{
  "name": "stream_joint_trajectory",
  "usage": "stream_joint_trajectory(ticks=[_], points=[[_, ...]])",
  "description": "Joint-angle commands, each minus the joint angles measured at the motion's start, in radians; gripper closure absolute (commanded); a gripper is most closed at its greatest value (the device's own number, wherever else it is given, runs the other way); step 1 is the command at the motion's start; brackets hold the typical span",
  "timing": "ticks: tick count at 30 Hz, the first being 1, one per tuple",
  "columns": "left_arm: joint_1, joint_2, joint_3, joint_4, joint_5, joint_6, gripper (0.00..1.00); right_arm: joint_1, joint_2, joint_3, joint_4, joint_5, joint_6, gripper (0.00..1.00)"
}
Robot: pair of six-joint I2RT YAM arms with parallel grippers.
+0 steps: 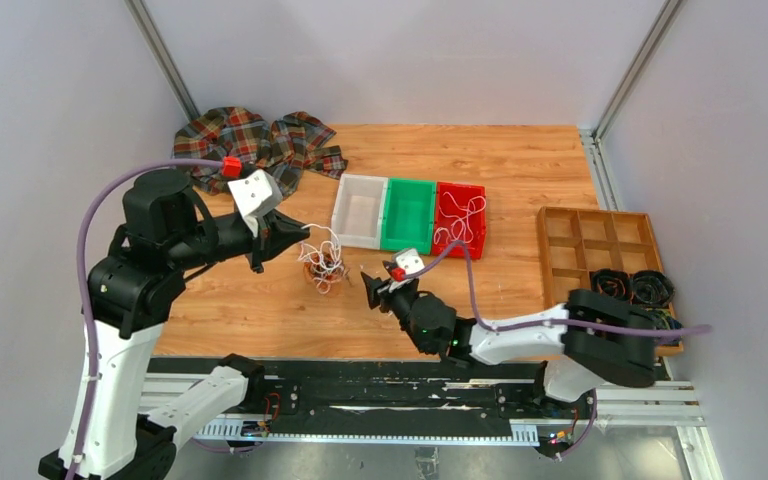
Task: Untangle the cables
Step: Untie the cable.
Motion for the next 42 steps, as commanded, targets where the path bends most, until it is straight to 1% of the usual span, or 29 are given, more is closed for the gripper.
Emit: stream_joint_trajectory(ticks=[1,4,6,9,13,17,20,22,25,30,32,35,37,42], points=[[-0.006,-0.009,-0.053,0.010,-0.008,0.019,0.99,0.005,-0.189,0.060,-0.039,-0.183,-0.123,0.47],[-0.006,-0.014,-0.090,0.010,-0.011,0.034,0.99,0.005,-0.294,0.139,-0.154,-0.280,-0.158,0.47],[-0.006,-0.014,-0.113,0.010,-0.015,0.037,0.99,0.005,-0.331,0.178,-0.202,-0.351,-0.176,0.46],[-0.006,-0.012,-0.132,0.010,-0.008,0.033,1.00,0.005,-0.341,0.227,-0.237,-0.442,-0.193,0.45],[-0.006,-0.013,-0.140,0.010,-0.014,0.022,0.99,0.005,-0.331,0.252,-0.227,-0.550,-0.204,0.44],[-0.006,-0.031,-0.148,0.010,-0.023,0.035,1.00,0.005,-0.335,0.287,-0.283,-0.621,-0.201,0.44],[-0.007,-0.043,-0.152,0.010,-0.006,0.030,0.99,0.005,-0.329,0.328,-0.350,-0.595,-0.204,0.44],[-0.006,-0.050,-0.156,0.010,0.019,0.016,0.99,0.005,-0.299,0.360,-0.363,-0.568,-0.240,0.44],[-0.006,-0.055,-0.158,0.010,0.064,-0.006,0.99,0.004,-0.227,0.423,-0.355,-0.451,-0.289,0.44],[-0.007,-0.062,-0.144,0.004,0.157,-0.024,1.00,0.000,-0.115,0.494,-0.289,-0.336,-0.405,0.46],[-0.006,-0.062,-0.132,0.002,0.184,-0.028,1.00,-0.007,-0.089,0.485,-0.238,-0.268,-0.417,0.48],[-0.006,-0.052,-0.103,-0.002,0.196,-0.036,1.00,-0.027,-0.074,0.437,-0.168,-0.232,-0.391,0.49],[-0.006,-0.046,-0.086,-0.002,0.194,-0.045,1.00,-0.049,-0.071,0.405,-0.149,-0.231,-0.370,0.50],[-0.006,-0.050,-0.065,-0.002,0.194,-0.059,1.00,-0.099,-0.097,0.305,-0.131,-0.264,-0.270,0.60]])
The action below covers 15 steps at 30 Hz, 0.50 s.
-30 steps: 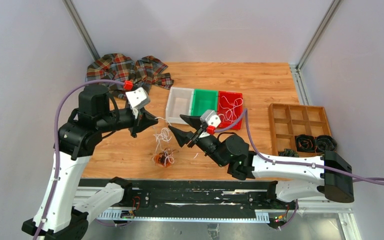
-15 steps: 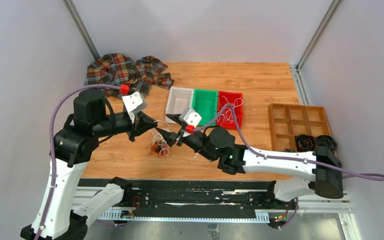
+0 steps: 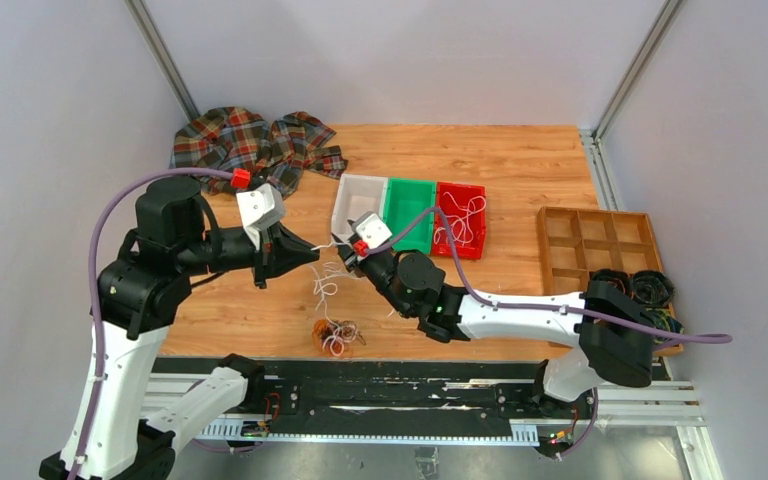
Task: Untangle the cables
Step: Untie the cable.
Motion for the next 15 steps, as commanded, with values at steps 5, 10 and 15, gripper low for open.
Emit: stream_joint_trajectory(ticks=[5,10,15], points=[[-0.005,-0.005,0.064,0.008,0.026,-0.024,1.00,-0.045,-0.042,-0.139,0.101,0.049,0.112,0.73],[-0.006,0.000,0.086,-0.009,0.000,0.022,0.99,-0.070,-0.065,-0.190,0.082,0.071,0.154,0.80],[-0.006,0.001,0.098,-0.034,-0.014,0.079,1.00,-0.105,-0.121,-0.277,0.077,0.064,0.191,0.81]])
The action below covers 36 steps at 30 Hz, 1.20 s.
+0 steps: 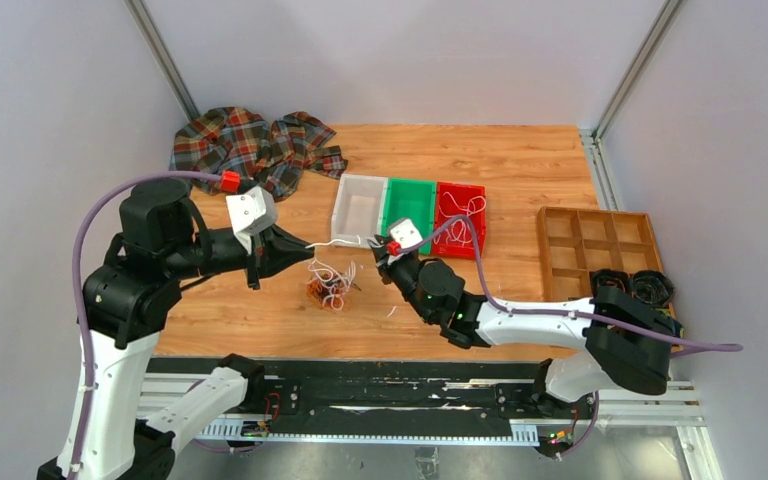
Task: Untangle the cables
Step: Untie the cable.
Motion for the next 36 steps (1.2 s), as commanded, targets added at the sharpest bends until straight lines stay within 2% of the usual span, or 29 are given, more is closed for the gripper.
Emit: stream_joint_trajectory(ticks=[1,6,10,15,21,23,36], points=[[-0.005,-0.008,0.028,-0.008,0.006,0.066,1.00,-0.042,-0.062,-0.076,0.019,0.034,0.059,0.81],[-0.006,0.013,0.013,-0.010,-0.004,0.079,1.00,-0.072,-0.126,-0.150,0.021,0.042,0.103,0.82],[-0.006,0.021,0.005,-0.010,-0.020,0.087,1.00,-0.072,-0.181,-0.170,0.038,-0.098,0.139,0.60],[-0.006,0.002,-0.012,-0.009,-0.009,0.095,1.00,-0.063,-0.212,-0.151,0.097,-0.274,0.180,0.49],[-0.007,-0.011,-0.036,-0.008,0.019,0.114,1.00,-0.075,-0.184,0.076,-0.082,-0.677,0.190,0.45],[-0.006,-0.014,-0.048,-0.008,0.032,0.120,1.00,-0.074,-0.170,0.128,-0.114,-0.762,0.185,0.44],[-0.005,-0.001,-0.037,-0.008,0.082,0.121,1.00,-0.069,-0.062,0.286,-0.147,-0.965,0.238,0.47]])
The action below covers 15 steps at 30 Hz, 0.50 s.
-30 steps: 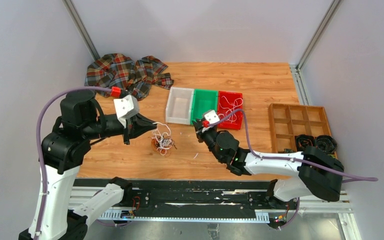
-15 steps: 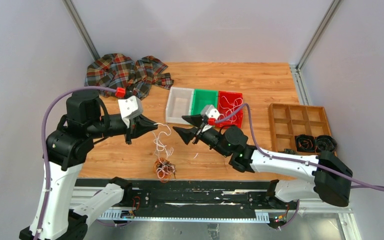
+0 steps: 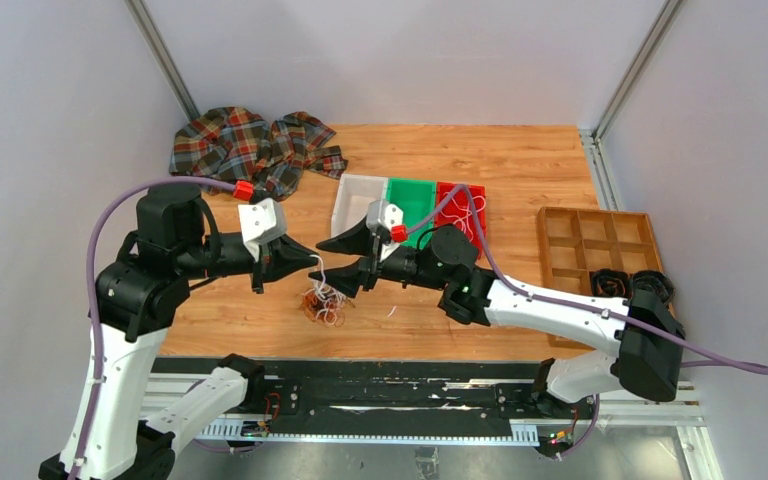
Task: Untangle the cables
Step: Untie the cable.
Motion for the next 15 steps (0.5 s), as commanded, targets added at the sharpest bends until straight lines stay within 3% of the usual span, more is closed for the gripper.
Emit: stream_joint_trajectory(ticks=[1,5,7,9,15], points=[[-0.006,0.006,0.022,0.014,0.044,0.005,1.00,-0.009,0.033,0.056,-0.007,-0.099,0.036,0.47],[-0.006,0.010,0.024,0.014,0.056,-0.002,1.00,-0.008,0.078,0.093,-0.004,-0.108,0.055,0.54],[-0.007,0.012,0.025,0.014,0.061,-0.003,1.00,-0.008,0.106,0.110,0.009,-0.119,0.077,0.68],[-0.006,0.013,0.030,0.014,0.076,-0.008,1.00,-0.008,0.136,0.115,0.049,-0.125,0.106,0.75],[-0.006,0.008,0.049,0.014,0.202,-0.018,1.00,-0.017,0.233,0.103,0.071,-0.110,0.153,0.83]])
